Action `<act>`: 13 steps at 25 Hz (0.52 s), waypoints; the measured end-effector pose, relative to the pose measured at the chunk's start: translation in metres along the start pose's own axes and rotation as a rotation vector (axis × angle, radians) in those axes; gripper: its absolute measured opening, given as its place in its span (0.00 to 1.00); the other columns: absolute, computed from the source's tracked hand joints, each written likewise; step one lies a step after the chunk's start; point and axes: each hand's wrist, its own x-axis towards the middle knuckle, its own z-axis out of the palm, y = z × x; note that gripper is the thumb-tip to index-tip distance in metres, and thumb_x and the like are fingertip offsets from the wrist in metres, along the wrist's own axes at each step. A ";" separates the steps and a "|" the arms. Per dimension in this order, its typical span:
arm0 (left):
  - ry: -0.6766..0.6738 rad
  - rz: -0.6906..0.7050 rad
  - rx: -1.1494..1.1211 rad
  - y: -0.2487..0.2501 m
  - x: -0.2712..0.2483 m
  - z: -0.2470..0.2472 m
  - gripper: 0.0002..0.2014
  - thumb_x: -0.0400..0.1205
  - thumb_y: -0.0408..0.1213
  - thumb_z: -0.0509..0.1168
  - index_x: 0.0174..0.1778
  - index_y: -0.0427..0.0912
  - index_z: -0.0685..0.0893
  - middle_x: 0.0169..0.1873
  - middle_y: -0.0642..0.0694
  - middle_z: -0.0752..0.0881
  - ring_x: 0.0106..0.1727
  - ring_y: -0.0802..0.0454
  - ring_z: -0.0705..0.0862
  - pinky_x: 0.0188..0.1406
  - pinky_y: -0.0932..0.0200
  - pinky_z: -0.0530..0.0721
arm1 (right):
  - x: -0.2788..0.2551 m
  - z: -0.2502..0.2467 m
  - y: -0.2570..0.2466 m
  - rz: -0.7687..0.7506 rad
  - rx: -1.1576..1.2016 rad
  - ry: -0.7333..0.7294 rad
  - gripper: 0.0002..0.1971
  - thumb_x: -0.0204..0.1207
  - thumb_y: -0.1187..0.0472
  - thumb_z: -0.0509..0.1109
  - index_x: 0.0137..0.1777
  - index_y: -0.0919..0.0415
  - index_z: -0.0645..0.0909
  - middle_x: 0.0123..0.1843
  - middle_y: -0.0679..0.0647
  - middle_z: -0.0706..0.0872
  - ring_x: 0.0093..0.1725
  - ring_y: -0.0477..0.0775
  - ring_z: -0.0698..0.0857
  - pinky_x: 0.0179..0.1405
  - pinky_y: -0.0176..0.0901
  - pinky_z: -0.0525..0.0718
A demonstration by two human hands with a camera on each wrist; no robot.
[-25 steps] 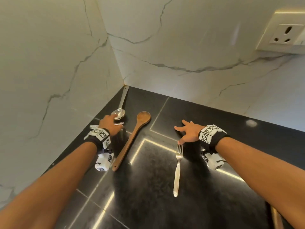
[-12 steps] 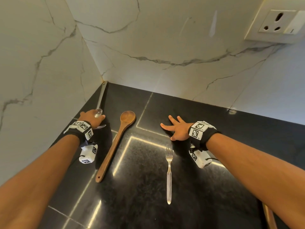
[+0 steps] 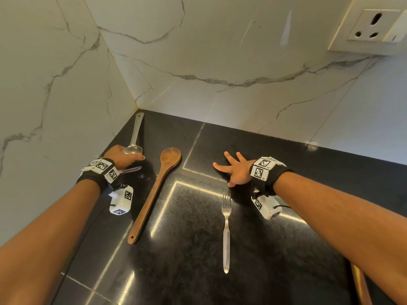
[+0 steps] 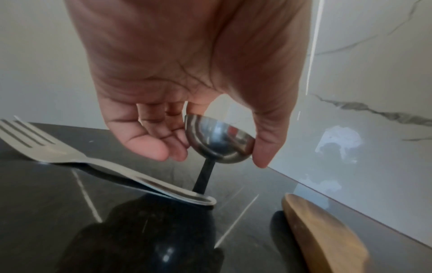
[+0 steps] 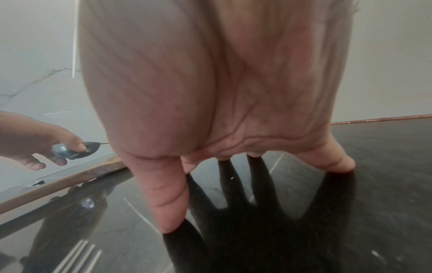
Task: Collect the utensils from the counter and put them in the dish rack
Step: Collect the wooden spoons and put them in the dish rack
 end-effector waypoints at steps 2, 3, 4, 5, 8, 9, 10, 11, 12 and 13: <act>0.025 0.027 -0.076 0.002 -0.013 0.002 0.29 0.71 0.53 0.75 0.60 0.35 0.81 0.54 0.35 0.85 0.54 0.38 0.84 0.56 0.42 0.83 | 0.001 0.001 0.000 -0.008 0.005 0.005 0.43 0.83 0.54 0.67 0.84 0.30 0.39 0.88 0.49 0.28 0.86 0.69 0.32 0.82 0.76 0.43; 0.036 0.041 -0.111 0.001 -0.021 0.004 0.29 0.70 0.54 0.75 0.60 0.36 0.81 0.53 0.35 0.86 0.53 0.39 0.85 0.53 0.43 0.85 | 0.001 0.002 0.000 -0.013 0.010 0.013 0.43 0.83 0.54 0.67 0.84 0.30 0.40 0.88 0.49 0.29 0.86 0.69 0.32 0.82 0.76 0.43; 0.033 0.054 -0.138 0.001 -0.031 0.005 0.29 0.70 0.54 0.75 0.59 0.36 0.81 0.52 0.35 0.86 0.53 0.39 0.85 0.48 0.46 0.85 | 0.001 0.002 0.000 -0.016 0.022 0.028 0.43 0.83 0.54 0.67 0.85 0.30 0.41 0.88 0.49 0.29 0.86 0.69 0.32 0.82 0.76 0.43; 0.024 0.068 -0.157 0.000 -0.042 0.008 0.30 0.69 0.54 0.76 0.59 0.36 0.81 0.51 0.35 0.86 0.52 0.40 0.86 0.43 0.50 0.84 | 0.001 0.003 0.001 -0.022 0.039 0.043 0.42 0.82 0.54 0.67 0.85 0.30 0.42 0.88 0.49 0.30 0.86 0.69 0.32 0.82 0.75 0.44; 0.012 0.059 -0.138 -0.017 -0.071 0.017 0.40 0.61 0.59 0.77 0.66 0.41 0.76 0.54 0.39 0.85 0.54 0.41 0.85 0.49 0.46 0.86 | -0.007 0.007 0.004 -0.060 0.079 0.117 0.40 0.82 0.52 0.68 0.86 0.33 0.46 0.89 0.50 0.35 0.87 0.68 0.36 0.84 0.71 0.48; 0.011 0.042 -0.134 -0.025 -0.082 0.020 0.44 0.59 0.59 0.77 0.69 0.43 0.74 0.57 0.41 0.84 0.57 0.41 0.84 0.54 0.41 0.86 | -0.013 0.011 0.006 -0.075 0.086 0.148 0.39 0.82 0.51 0.68 0.86 0.35 0.48 0.90 0.52 0.37 0.87 0.68 0.39 0.84 0.69 0.51; 0.006 0.026 -0.135 -0.031 -0.091 0.021 0.45 0.60 0.55 0.79 0.72 0.43 0.71 0.60 0.43 0.82 0.60 0.40 0.83 0.59 0.37 0.84 | -0.022 0.017 0.009 -0.086 0.092 0.186 0.38 0.83 0.51 0.68 0.86 0.37 0.50 0.90 0.53 0.40 0.88 0.67 0.43 0.85 0.66 0.53; -0.001 0.011 -0.142 -0.040 -0.098 0.024 0.44 0.64 0.50 0.80 0.74 0.42 0.69 0.61 0.44 0.79 0.63 0.38 0.81 0.63 0.35 0.82 | -0.033 0.026 0.013 -0.093 0.099 0.221 0.37 0.83 0.50 0.68 0.87 0.39 0.53 0.90 0.54 0.43 0.88 0.66 0.47 0.85 0.63 0.55; -0.009 -0.011 -0.138 -0.049 -0.103 0.027 0.42 0.67 0.44 0.81 0.75 0.41 0.68 0.61 0.44 0.78 0.65 0.37 0.80 0.66 0.35 0.80 | -0.045 0.035 0.018 -0.100 0.111 0.252 0.35 0.82 0.50 0.68 0.86 0.42 0.56 0.90 0.55 0.47 0.88 0.64 0.52 0.84 0.60 0.57; -0.018 -0.018 -0.129 -0.056 -0.108 0.030 0.40 0.68 0.41 0.81 0.74 0.41 0.69 0.61 0.43 0.78 0.65 0.37 0.79 0.66 0.34 0.79 | -0.059 0.046 0.025 -0.102 0.134 0.280 0.33 0.82 0.50 0.67 0.86 0.43 0.60 0.90 0.55 0.52 0.87 0.63 0.57 0.83 0.58 0.60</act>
